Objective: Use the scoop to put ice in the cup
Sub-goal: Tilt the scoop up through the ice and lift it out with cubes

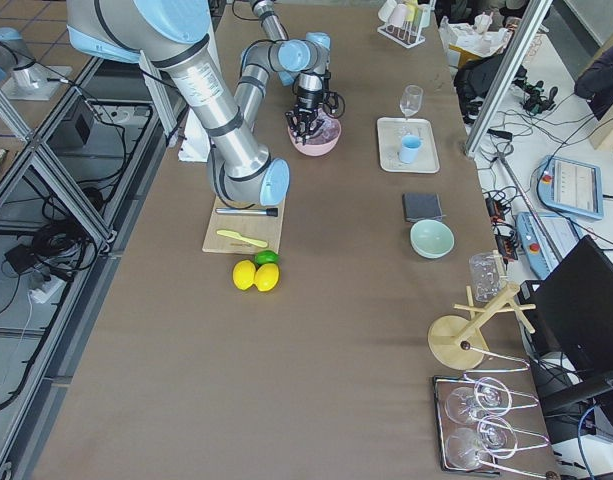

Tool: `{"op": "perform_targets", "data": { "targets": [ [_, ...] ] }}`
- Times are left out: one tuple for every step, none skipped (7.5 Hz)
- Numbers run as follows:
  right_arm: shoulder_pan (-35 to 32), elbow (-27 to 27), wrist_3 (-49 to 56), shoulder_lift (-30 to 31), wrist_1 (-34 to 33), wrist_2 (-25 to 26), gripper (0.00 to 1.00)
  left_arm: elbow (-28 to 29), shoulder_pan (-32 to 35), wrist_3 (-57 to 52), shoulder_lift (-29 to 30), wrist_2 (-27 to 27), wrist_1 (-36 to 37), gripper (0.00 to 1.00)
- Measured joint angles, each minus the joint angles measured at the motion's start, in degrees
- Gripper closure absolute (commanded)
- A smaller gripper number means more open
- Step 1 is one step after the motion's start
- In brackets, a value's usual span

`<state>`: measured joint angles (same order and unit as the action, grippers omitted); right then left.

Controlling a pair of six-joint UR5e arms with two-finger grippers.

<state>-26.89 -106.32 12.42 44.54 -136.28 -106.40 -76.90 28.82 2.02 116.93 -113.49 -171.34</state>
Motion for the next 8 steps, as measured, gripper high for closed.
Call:
{"op": "perform_targets", "data": {
  "targets": [
    [0.0,-1.5,-0.2,1.9,2.7,0.5,1.00,0.0,0.2,0.0,-0.1,0.0,0.0,0.04],
    [0.0,-2.4,-0.4,3.3,5.4,0.8,1.00,0.0,0.3,0.0,-0.1,-0.1,0.0,0.04],
    [0.0,-2.9,-0.5,4.3,7.6,1.0,1.00,0.0,0.4,0.0,-0.2,-0.1,0.0,0.04],
    [0.0,-3.7,-0.6,5.5,9.7,1.0,1.00,-0.1,0.4,0.0,-0.4,-0.2,0.0,0.04],
    [0.0,-4.8,-1.0,7.1,12.2,1.0,1.00,-0.3,0.5,0.0,-0.7,-0.2,0.0,0.04],
    [0.0,-5.9,-1.3,8.9,15.2,1.0,1.00,-0.7,0.6,-0.1,-1.3,-0.3,-0.1,0.04],
    [0.0,-7.0,-1.4,10.2,17.4,1.0,1.00,-1.1,0.7,-0.1,-1.8,-0.4,-0.1,0.04],
    [-0.1,-8.4,-1.5,11.4,19.2,0.9,1.00,-1.3,0.8,-0.2,-2.0,-0.5,-0.1,0.04]
  ]
}}
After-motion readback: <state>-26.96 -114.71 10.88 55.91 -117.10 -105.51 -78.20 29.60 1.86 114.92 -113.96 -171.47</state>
